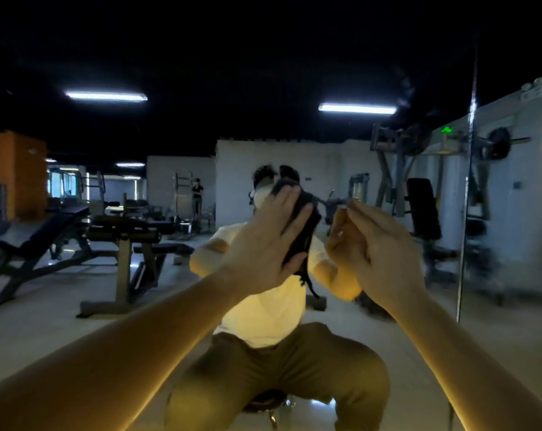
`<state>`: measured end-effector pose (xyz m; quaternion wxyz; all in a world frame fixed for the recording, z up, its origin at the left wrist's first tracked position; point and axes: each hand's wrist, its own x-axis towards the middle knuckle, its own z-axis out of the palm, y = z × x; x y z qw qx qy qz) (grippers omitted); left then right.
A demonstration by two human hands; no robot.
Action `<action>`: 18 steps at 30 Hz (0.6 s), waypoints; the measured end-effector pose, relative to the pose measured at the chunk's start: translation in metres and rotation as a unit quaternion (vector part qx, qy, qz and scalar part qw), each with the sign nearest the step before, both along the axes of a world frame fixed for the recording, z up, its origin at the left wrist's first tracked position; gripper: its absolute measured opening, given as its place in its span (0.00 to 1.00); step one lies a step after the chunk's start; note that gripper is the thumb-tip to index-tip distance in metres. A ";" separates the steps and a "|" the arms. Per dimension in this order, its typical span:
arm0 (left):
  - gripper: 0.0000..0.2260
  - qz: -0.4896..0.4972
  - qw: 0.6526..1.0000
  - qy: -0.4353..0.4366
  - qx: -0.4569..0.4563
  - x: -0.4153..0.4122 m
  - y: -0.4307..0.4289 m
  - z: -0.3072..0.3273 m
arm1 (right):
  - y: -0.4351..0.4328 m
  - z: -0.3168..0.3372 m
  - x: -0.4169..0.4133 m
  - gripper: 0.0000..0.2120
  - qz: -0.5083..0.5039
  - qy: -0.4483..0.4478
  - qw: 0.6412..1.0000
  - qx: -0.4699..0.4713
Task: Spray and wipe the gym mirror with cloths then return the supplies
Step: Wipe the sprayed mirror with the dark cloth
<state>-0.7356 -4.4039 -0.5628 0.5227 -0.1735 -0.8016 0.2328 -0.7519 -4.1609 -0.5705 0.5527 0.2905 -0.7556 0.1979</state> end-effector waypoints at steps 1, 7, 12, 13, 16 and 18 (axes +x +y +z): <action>0.36 0.015 1.000 0.014 0.017 0.004 -0.013 0.007 | -0.002 0.004 0.000 0.24 -0.007 0.018 1.000 0.006; 0.35 0.070 0.987 0.059 0.134 0.034 -0.092 0.029 | -0.014 0.027 -0.012 0.29 -0.101 0.047 0.993 0.036; 0.36 0.106 0.945 0.103 0.291 0.044 -0.115 0.032 | -0.016 0.026 -0.021 0.31 -0.113 0.050 0.992 0.035; 0.36 0.101 0.943 0.107 0.299 0.041 -0.107 0.034 | -0.016 0.025 -0.022 0.31 -0.109 0.053 0.992 0.035; 0.36 0.065 0.952 0.110 0.277 0.024 -0.061 0.043 | -0.012 0.028 -0.022 0.29 -0.095 0.061 0.993 0.038; 0.36 0.047 0.959 0.109 0.256 0.010 -0.022 0.052 | -0.005 0.030 -0.022 0.28 -0.077 0.071 0.994 0.044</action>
